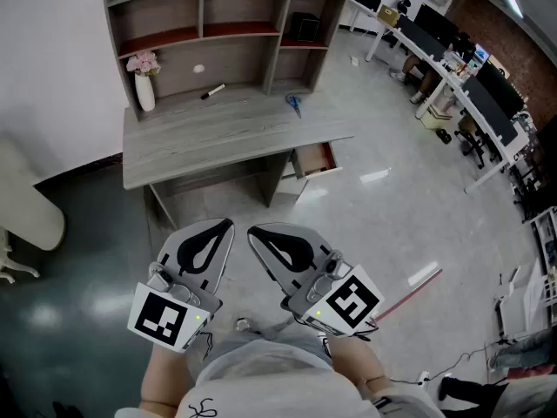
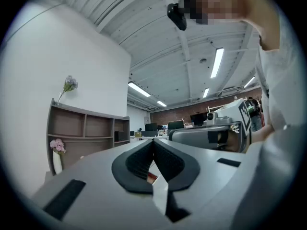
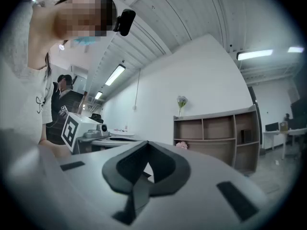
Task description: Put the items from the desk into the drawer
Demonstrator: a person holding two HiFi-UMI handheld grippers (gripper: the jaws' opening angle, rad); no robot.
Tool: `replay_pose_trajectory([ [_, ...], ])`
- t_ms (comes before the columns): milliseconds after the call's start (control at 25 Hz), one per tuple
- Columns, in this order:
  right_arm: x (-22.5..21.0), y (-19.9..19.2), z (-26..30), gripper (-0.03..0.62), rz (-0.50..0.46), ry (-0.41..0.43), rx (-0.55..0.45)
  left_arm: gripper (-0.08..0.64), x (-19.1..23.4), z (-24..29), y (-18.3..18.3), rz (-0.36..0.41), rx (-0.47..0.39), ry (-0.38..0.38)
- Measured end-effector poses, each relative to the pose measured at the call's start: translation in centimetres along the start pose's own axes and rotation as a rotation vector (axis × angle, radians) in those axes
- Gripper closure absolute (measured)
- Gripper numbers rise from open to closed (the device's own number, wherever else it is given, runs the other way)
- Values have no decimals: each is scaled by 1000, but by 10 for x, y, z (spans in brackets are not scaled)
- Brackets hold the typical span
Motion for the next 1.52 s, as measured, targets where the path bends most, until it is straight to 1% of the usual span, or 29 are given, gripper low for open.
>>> replay_pose_trajectory([
  [80, 1, 0, -2, 584, -1, 2, -3, 549, -3, -1, -1, -11, 10, -5],
  [200, 4, -1, -5, 584, -4, 6, -2, 549, -6, -2, 0, -3, -1, 0],
  [360, 10, 0, -7, 584, -9, 13, -6, 549, -13, -7, 0, -12, 17, -5],
  [520, 15, 1, -6, 584, -9, 18, -5, 549, -11, -12, 2, 6, 3, 4],
  [720, 17, -3, -7, 584, 2, -6, 6, 549, -12, -15, 1, -3, 12, -9],
  [880, 13, -6, -6, 583, 20, -9, 10, 549, -9, -10, -1, -3, -12, -8],
  [1040, -1, -4, 0, 583, -3, -15, 15, 549, -3, 1, -5, -5, 6, -7],
  [1120, -10, -5, 3, 583, -3, -14, 19, 549, 4, 9, -6, -7, -3, -2],
  [1200, -20, -6, 8, 583, 4, 0, 17, 549, 11, 18, -8, -7, -13, 4],
  [1360, -45, -6, 22, 584, 29, 34, 10, 549, 27, 37, -12, 2, -3, 19],
  [1520, -74, -1, 41, 583, 22, 54, 2, 549, 49, 61, -14, 7, 8, 41],
])
Point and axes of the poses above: the fingertips, and each gripper's own axes: z forward along the fingers, x to its left, y out of its top, the point moved 2 cm from there along -z, backward along the fingers, and after that the axes turned 7 degrees about z, right-handed, at the moved point
